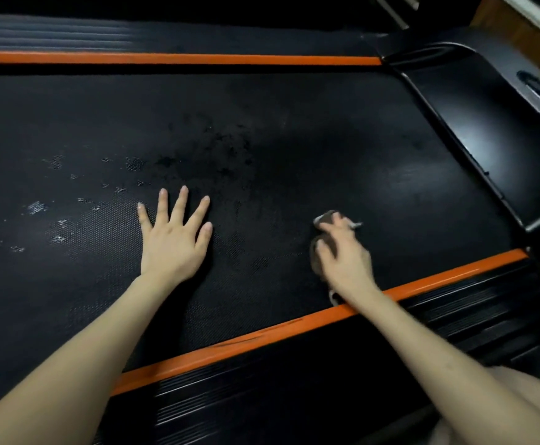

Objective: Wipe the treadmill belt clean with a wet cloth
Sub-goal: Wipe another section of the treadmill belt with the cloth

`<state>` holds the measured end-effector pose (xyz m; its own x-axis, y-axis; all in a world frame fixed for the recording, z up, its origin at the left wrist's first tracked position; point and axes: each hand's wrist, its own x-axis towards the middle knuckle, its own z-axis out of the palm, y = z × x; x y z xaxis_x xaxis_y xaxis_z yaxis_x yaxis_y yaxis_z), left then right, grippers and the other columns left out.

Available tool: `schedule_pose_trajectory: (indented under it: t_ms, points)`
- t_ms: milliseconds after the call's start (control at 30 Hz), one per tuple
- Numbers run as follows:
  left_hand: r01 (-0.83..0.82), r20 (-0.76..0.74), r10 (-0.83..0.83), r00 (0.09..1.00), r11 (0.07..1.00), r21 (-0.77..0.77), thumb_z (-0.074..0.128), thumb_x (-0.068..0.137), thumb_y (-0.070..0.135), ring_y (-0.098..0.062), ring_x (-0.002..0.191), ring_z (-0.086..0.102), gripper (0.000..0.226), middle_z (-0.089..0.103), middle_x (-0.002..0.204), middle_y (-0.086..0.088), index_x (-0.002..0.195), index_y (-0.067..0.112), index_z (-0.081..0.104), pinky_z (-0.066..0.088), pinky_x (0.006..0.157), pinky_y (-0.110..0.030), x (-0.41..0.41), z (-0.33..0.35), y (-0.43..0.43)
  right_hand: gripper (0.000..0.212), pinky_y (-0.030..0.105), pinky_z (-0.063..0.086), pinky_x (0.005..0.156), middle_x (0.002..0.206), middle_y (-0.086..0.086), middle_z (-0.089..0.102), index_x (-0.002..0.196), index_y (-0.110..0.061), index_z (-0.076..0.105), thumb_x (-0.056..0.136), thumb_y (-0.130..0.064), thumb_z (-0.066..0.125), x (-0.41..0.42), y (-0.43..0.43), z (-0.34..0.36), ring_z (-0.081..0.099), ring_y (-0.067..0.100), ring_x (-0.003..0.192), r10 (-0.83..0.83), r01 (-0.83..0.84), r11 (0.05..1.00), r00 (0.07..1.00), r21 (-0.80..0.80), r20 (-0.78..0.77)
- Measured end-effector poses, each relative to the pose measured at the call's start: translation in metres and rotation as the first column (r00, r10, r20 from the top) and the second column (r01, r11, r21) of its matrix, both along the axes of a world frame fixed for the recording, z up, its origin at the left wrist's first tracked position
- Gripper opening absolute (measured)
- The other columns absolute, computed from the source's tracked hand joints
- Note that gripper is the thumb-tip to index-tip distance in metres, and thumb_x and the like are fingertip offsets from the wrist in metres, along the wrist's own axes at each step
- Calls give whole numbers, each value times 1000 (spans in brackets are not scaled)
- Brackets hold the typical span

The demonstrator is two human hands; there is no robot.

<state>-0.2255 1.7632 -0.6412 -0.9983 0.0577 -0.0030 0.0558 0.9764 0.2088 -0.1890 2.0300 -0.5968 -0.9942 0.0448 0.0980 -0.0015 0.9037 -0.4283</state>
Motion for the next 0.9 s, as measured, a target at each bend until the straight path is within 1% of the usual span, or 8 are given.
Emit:
schedule_pose_trajectory:
  t_ms: [133,233,467,567,667,733,800,900]
  points:
    - [-67,-66,77,995,987,144,24,94,44,-31,144,16,56,29,154,-7,145,24,37,3,115,-53,-11,10,-7,40,46,29,108,136,24,48,117,-2,62,79,-12,56,18,-79,-19,44,39,128,471,-471,882,882,3,-15]
    - [-97,-59,99,993,995,37,29,101,39,-35,145,10,48,22,156,-9,147,25,32,-2,114,-55,-28,12,-24,42,51,33,106,131,22,54,114,-3,64,78,-17,47,-11,-81,-21,51,38,122,644,-635,758,765,149,-18]
    - [-140,-20,139,990,988,-65,14,97,49,-36,145,1,55,13,159,-5,149,34,22,-4,113,-60,-47,-3,-43,38,34,12,118,150,15,32,132,-7,51,95,-17,45,-138,-83,-19,24,29,141,83,-83,996,996,-15,15]
    - [-140,-29,138,990,988,-69,9,91,52,-36,145,3,62,15,159,-5,149,34,23,-3,113,-60,-46,-5,-43,39,48,27,113,139,23,45,121,-2,58,91,-22,44,-103,-117,-19,37,39,133,235,-235,972,972,-8,-16]
    - [-139,-41,137,990,988,-65,5,89,53,-35,145,4,65,15,159,-5,149,35,23,-3,113,-59,-47,-5,-44,41,49,29,110,135,19,51,118,-5,61,83,-23,50,-29,-132,-22,45,35,128,631,-631,775,776,15,5]
    - [-140,-41,137,990,988,-72,4,89,53,-35,145,3,65,14,159,-4,149,35,21,-4,113,-58,-45,-6,-44,45,45,26,111,136,16,51,119,-7,61,80,-23,46,-39,-118,-23,47,31,128,714,-714,699,700,49,17]
    - [-138,-48,135,990,988,-67,4,89,54,-34,146,2,64,13,159,-4,149,35,20,-5,113,-58,-45,-7,-44,48,46,25,109,133,19,53,117,-6,63,77,-21,41,-80,-104,-26,50,35,124,634,-630,771,773,89,-16]
    - [-148,-59,145,988,988,-43,8,91,53,-34,146,2,62,15,159,-4,148,36,23,-4,114,-58,-46,-7,-44,40,36,16,115,148,15,37,130,-10,54,92,-20,46,-155,-86,-24,32,30,138,245,-245,969,970,32,8]
